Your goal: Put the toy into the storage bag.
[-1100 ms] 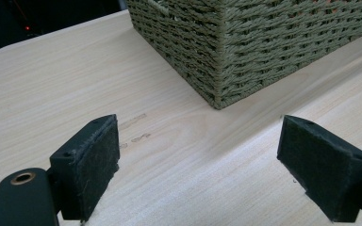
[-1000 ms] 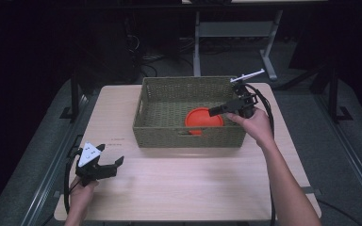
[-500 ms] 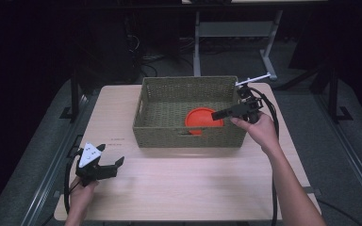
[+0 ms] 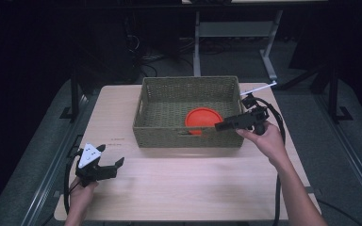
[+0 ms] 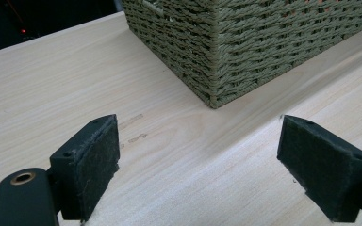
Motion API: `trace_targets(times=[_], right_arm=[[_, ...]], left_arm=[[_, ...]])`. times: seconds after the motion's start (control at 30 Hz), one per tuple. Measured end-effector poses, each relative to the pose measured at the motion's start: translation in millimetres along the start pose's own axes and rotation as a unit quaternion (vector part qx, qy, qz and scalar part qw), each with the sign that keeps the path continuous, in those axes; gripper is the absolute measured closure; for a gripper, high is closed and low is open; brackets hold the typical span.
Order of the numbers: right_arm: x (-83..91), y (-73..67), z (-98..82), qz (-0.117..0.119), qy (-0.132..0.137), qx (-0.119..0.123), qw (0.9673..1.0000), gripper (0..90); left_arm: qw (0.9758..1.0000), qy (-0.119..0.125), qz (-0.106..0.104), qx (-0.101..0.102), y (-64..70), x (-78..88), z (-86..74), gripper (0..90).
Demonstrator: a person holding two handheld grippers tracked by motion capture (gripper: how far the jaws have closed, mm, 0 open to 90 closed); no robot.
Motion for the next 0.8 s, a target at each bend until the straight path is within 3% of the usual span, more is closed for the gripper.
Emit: trace_targets(times=[0.57,0.8], right_arm=[[-6.1,-4.7,-33.0,0.007,0.004,0.016,0.9998,22.2],[-10.2,1.0,-50.6,0.003,0.008,0.018,0.9998,21.3]], left_arm=[[1.0,0.001,-0.005,-0.002,1.9,-0.1,0.3,13.0],[1.0,0.001,-0.007,-0.006,2.5,0.2,0.4,13.0]])
Point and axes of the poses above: each handheld gripper's, and its own axes: x roughly backward along the jaws, z roughly out of its top, y roughly to its right, the point moved 3 cm from there along -x, roughly forward along the jaws, and after that the axes turned 10 degrees about -y, right-handed, at the moved point
